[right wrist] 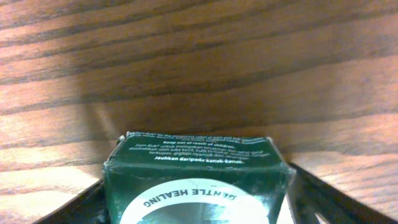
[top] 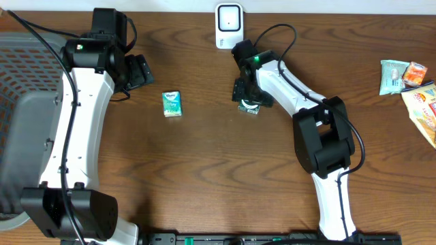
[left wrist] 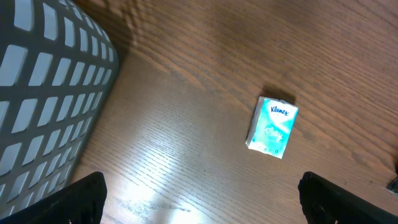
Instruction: Scan the item barcode
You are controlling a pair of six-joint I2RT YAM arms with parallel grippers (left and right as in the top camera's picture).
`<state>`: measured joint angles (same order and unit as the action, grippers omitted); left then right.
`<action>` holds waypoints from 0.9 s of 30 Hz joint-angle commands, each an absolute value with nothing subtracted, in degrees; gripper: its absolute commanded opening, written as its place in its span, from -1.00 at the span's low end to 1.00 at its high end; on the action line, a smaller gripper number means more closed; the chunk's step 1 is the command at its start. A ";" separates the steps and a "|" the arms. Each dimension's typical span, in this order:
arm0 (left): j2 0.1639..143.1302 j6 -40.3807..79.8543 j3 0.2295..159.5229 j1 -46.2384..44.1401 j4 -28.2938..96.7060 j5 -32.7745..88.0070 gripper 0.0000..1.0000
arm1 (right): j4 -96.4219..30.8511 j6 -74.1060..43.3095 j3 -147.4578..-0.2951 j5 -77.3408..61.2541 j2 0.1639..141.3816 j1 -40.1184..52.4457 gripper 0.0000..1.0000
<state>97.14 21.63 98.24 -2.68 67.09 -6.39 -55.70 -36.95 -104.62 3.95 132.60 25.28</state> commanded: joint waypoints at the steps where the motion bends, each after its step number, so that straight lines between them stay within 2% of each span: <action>1: 97.41 21.54 98.37 -2.52 67.26 -7.31 0.96 | -56.16 -37.65 -105.16 2.52 133.97 25.93 0.37; 5: 97.41 21.54 98.37 -2.52 67.26 -7.31 0.96 | -56.75 -37.63 -105.16 2.15 133.97 26.04 0.26; 8: 97.41 21.54 98.37 -2.52 67.26 -7.31 0.96 | -56.73 -37.63 -105.16 2.15 133.97 26.02 0.04; 10: 97.41 21.54 98.37 -2.52 67.26 -7.31 0.95 | -56.58 -37.58 -105.16 2.17 133.97 26.02 -0.01; 20: 97.41 21.54 98.37 -2.52 67.26 -7.31 0.96 | -55.64 -32.53 -107.83 1.96 132.44 25.12 -0.04; 27: 97.41 21.54 98.37 -2.52 67.26 -7.31 0.96 | -51.03 -23.22 -115.48 2.00 131.26 24.56 0.00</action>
<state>97.14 21.63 98.24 -2.68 67.07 -6.39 -52.86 -28.88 -111.85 1.85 132.60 24.88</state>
